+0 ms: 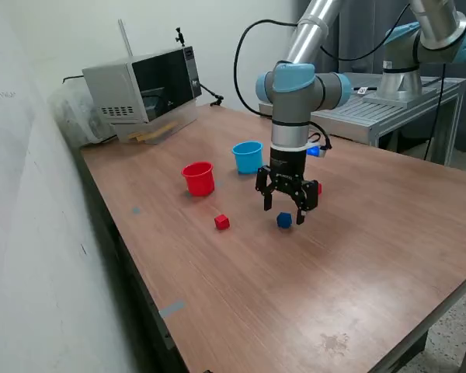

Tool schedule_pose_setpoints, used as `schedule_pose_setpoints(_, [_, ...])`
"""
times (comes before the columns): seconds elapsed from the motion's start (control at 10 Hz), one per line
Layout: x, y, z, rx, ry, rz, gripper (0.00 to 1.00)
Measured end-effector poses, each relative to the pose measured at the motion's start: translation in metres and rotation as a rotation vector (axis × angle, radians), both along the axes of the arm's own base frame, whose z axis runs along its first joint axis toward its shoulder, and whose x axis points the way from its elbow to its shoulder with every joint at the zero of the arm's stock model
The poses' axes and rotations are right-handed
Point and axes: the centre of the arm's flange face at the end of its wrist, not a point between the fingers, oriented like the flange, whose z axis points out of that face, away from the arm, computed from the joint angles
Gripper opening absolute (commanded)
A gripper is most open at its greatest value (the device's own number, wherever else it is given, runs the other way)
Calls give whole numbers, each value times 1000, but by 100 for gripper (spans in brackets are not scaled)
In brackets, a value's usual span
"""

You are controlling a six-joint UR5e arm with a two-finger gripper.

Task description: Place red objects in the red bin, and blue objects in the blue bin.

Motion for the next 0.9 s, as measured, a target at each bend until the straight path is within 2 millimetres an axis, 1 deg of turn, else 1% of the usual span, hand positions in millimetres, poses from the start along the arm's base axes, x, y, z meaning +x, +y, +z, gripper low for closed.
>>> schedule_pose_setpoints(0.5, [0, 3, -9, 0, -11, -3, 0])
schedule_pose_setpoints(0.9, [0, 8, -9, 8, -17, -4, 0])
